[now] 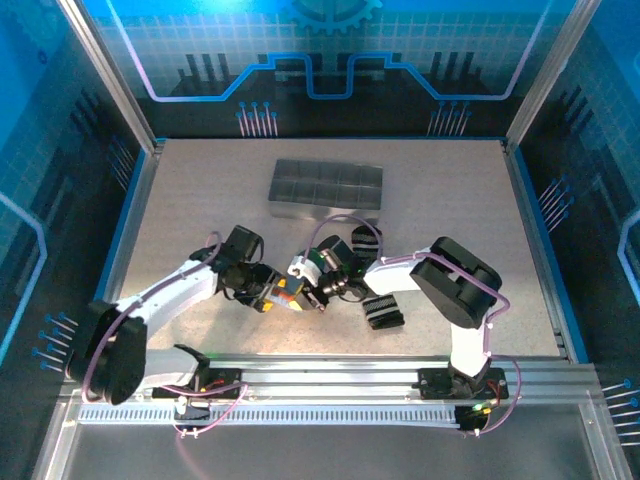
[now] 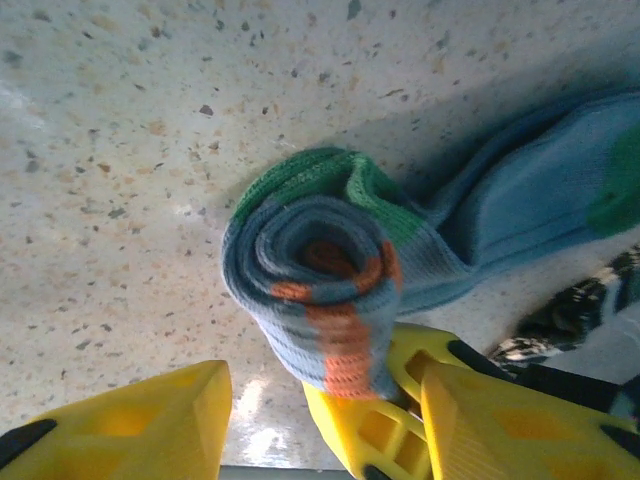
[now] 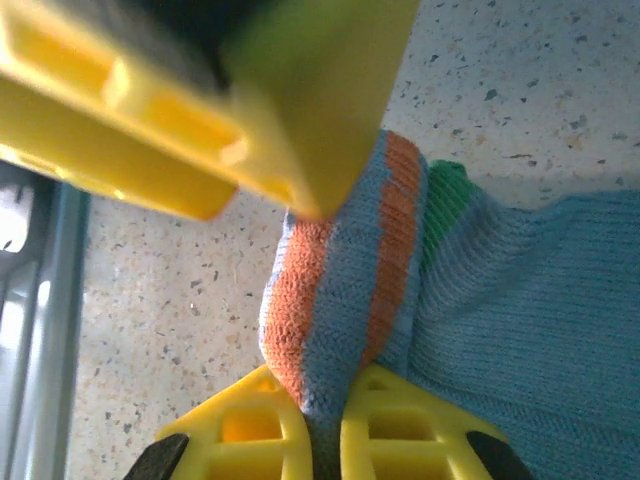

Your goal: Roll the socks

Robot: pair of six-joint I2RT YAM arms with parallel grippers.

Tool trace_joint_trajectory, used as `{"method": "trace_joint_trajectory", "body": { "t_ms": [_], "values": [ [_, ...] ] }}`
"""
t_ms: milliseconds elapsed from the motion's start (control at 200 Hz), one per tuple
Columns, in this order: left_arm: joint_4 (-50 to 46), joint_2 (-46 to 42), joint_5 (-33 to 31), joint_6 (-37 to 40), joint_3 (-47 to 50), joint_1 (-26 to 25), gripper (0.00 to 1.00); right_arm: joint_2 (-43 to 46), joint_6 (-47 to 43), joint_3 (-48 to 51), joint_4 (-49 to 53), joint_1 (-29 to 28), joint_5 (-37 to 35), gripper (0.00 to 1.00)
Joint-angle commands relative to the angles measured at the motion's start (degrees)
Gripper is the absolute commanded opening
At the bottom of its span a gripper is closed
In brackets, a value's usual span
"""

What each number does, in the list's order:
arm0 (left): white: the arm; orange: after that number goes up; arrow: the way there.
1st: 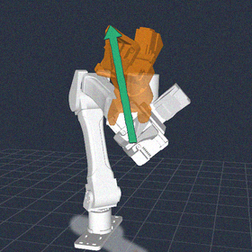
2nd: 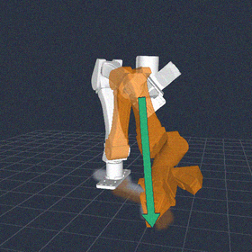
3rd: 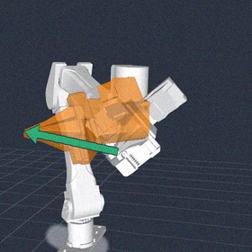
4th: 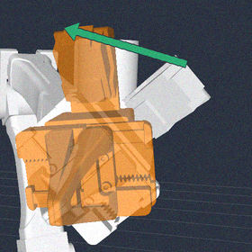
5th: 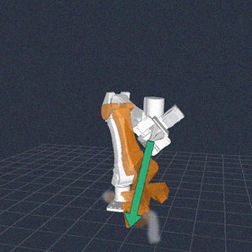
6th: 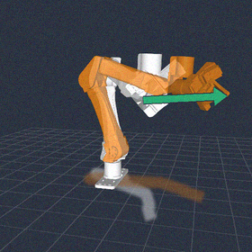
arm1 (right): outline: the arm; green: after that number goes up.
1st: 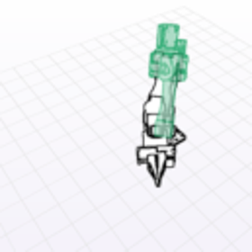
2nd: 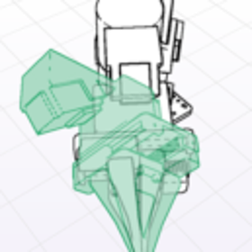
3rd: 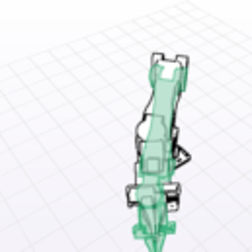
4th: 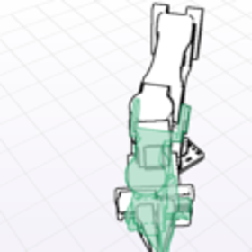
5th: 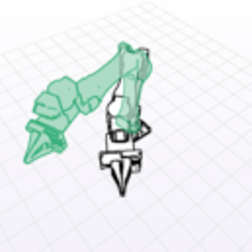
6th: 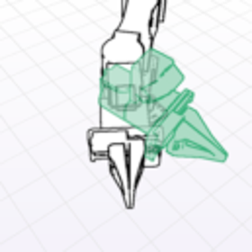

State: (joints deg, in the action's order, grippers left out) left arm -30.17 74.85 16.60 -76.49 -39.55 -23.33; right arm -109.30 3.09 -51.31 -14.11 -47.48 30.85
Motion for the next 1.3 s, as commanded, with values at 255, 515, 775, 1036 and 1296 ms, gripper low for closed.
{"method": "trace_joint_trajectory", "body": {
  "t_ms": [255, 515, 775, 1036, 1296],
  "values": [
    [4.0, 9.9, -0.9, 3.8, -1.1, -2.6, 0.52, -8.9, 2.9, 1.3, 13.7, 3.2, 2.6, 0.0],
    [-3.2, 14.6, -2.6, 4.3, 1.3, -4.7, 0.15, -7.8, -0.7, -3.3, 16.8, 3.2, -2.0, 0.01],
    [-10.8, 7.6, -3.8, -3.7, 5.0, -5.0, 0.0, 10.4, -16.5, 3.9, 7.3, -5.7, -18.2, 0.51],
    [-13.5, 13.1, -4.6, -5.2, -1.9, -5.3, 0.0, 19.5, -25.7, 11.7, -0.9, -21.5, -47.7, 0.64],
    [-14.1, 16.2, -4.3, -3.9, -4.7, -5.4, 0.0, 9.6, -28.4, 4.5, -1.0, -25.9, -56.3, 0.62]
  ]
}}
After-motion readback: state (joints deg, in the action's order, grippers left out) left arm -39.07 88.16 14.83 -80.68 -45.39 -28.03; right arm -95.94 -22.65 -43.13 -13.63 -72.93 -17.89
